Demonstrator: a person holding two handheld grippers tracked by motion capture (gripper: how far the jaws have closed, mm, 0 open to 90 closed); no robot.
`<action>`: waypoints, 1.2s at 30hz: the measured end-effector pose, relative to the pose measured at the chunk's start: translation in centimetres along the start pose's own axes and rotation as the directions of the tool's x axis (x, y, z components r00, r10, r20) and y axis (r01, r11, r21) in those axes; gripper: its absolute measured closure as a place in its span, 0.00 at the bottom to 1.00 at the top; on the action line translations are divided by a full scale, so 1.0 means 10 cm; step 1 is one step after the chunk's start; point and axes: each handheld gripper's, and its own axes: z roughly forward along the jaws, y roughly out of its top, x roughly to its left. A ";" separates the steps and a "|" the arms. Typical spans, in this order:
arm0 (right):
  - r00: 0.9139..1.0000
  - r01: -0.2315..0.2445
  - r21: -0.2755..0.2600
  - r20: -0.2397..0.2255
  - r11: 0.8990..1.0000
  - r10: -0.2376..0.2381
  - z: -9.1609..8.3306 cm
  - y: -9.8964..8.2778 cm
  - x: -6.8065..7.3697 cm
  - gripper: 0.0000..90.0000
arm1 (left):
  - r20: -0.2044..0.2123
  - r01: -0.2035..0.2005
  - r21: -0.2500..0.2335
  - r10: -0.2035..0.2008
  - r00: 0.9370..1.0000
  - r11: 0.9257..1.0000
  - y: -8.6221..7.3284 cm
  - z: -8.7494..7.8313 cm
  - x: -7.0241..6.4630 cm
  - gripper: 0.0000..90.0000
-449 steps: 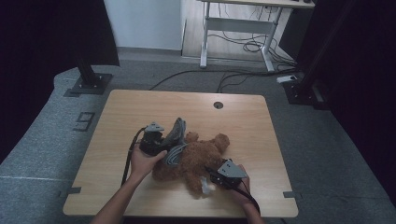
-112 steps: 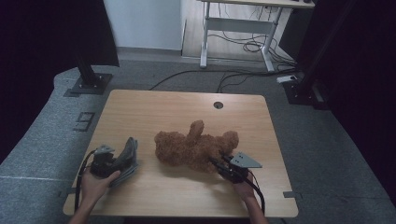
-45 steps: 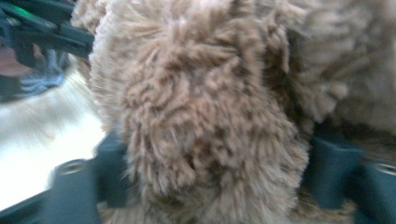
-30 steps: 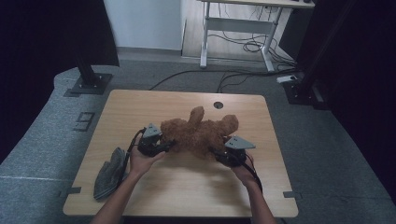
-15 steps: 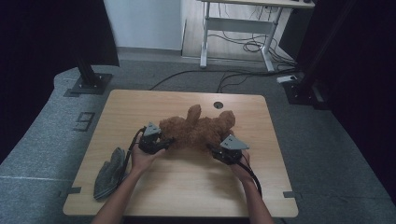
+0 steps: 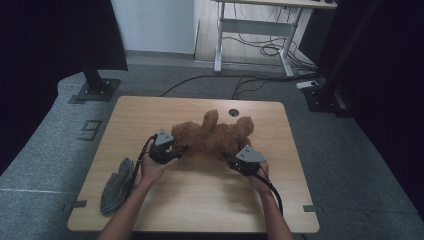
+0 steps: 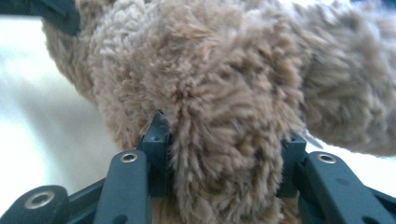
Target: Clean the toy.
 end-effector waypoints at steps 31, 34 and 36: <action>0.968 -0.235 0.090 -0.071 0.968 0.242 -0.57 -0.21 0.07 0.22 | 0.071 0.100 -0.025 -0.098 0.993 0.995 0.04 -0.38 0.02 0.32; 0.965 -0.255 0.061 -0.048 0.965 0.258 -0.70 -0.17 0.00 0.21 | 0.065 0.113 -0.022 -0.112 0.992 0.993 0.08 -0.39 0.06 0.33; 0.963 -0.268 0.033 -0.028 0.963 0.269 -0.80 -0.10 -0.07 0.21 | 0.064 0.124 -0.019 -0.123 0.990 0.992 0.13 -0.37 0.09 0.35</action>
